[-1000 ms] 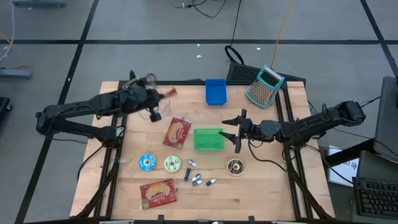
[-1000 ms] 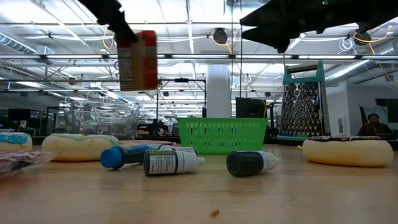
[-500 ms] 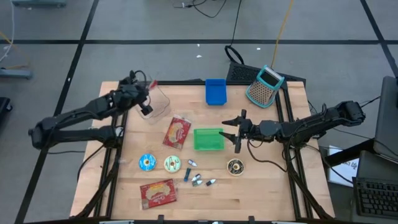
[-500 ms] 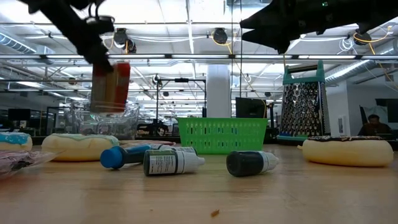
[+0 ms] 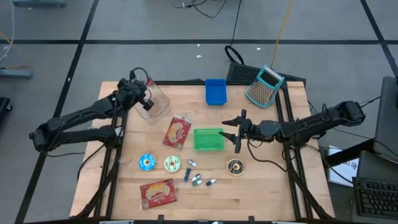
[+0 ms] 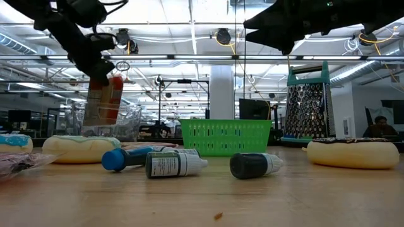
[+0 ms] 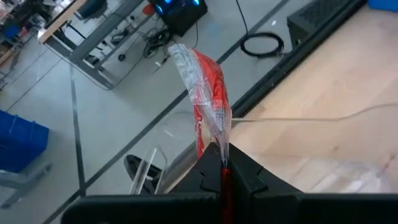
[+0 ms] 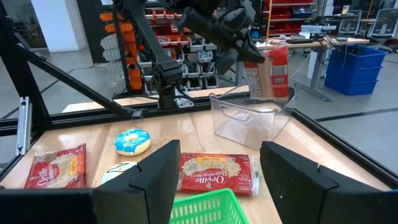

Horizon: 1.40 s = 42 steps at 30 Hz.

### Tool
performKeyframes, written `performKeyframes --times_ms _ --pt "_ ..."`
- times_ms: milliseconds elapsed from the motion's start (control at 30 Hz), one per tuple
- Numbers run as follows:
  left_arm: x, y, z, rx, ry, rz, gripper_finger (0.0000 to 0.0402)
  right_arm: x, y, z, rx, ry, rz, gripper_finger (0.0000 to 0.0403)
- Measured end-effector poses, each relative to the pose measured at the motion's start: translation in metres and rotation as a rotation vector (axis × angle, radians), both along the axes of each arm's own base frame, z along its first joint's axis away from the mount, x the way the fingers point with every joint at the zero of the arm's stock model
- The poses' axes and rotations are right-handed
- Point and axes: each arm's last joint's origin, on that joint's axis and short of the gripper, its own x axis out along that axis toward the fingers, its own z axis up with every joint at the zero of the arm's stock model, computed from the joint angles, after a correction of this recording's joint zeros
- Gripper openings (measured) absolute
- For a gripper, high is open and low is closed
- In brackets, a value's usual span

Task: Pick & Place Food Item
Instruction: Put the top right red popcorn bag into the transparent bin

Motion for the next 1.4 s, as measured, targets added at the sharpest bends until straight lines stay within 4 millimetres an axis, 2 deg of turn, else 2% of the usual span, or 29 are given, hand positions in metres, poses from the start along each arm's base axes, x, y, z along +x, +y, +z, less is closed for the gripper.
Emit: performKeyframes --times_ms 267,767,1100,1233,1400 --pt "0.014 0.008 -0.020 -0.049 0.204 -0.084 0.0002 0.000 0.000 0.000 0.002 0.000 0.001 0.0210" --pt "0.023 0.014 -0.037 -0.111 0.267 -0.095 0.0014 0.000 0.000 0.000 0.005 0.001 0.004 0.0208" --pt "0.022 0.014 -0.044 -0.176 0.238 -0.019 0.0020 0.000 0.001 0.000 0.005 0.001 0.005 0.0205" --pt "0.019 0.013 -0.045 -0.175 0.274 0.004 0.0055 0.000 0.001 0.000 0.005 0.002 0.005 0.0204" --pt "0.018 0.013 -0.045 -0.162 0.275 0.055 0.0133 0.000 0.001 0.000 0.005 0.002 0.005 0.0205"
